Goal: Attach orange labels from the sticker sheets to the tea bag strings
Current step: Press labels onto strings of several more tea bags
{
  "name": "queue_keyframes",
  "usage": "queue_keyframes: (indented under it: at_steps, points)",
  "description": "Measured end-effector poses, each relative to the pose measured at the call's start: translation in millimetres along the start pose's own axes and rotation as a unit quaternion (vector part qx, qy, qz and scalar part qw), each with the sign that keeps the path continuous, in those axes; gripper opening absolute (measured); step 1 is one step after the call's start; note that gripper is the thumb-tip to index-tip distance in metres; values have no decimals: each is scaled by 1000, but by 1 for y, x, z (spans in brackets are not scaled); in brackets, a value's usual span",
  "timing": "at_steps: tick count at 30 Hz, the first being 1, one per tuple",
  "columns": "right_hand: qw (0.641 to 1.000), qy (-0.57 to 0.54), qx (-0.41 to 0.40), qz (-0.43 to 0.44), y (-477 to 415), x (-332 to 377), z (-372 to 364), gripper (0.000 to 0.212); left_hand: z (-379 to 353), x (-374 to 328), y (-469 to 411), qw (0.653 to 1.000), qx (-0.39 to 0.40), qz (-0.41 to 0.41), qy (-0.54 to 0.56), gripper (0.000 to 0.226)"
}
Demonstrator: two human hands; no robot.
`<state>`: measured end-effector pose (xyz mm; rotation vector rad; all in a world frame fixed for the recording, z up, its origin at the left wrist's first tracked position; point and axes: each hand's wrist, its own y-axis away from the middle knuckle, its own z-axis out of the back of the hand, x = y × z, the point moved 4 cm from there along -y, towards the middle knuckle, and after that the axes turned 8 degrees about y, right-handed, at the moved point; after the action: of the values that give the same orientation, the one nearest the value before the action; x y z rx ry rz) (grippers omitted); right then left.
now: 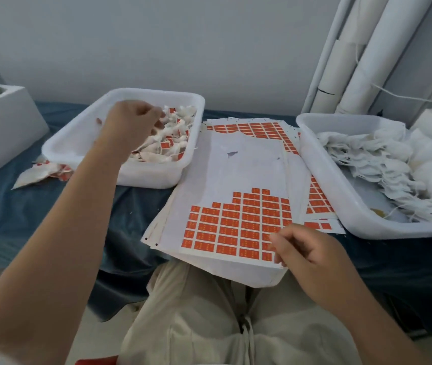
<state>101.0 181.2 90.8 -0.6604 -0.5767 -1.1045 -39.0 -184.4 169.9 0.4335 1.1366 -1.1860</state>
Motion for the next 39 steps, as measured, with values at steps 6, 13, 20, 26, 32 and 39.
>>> queue_keyframes:
  at_steps: [6,13,20,26,32,39]
  points:
    - [997,6,-71,-4,-4,-2,23,30,-76,-19,127,987,82,-103,-95,45]
    - [966,98,-211,-109,-68,-49,129,24,-133,-9,216,975,203,-85,-17,44]
    - [907,355,36,-225,-182,-144,160,35,-140,2,220,977,196,-69,41,49]
    - [908,402,-43,-108,-237,-140,147,61,-136,7,217,977,198,-54,50,51]
    - [870,488,-45,-44,-258,-129,129,23,-132,5,215,977,202,-22,68,54]
    - [908,378,-178,-36,-243,-121,144,18,-127,6,212,976,203,-15,73,57]
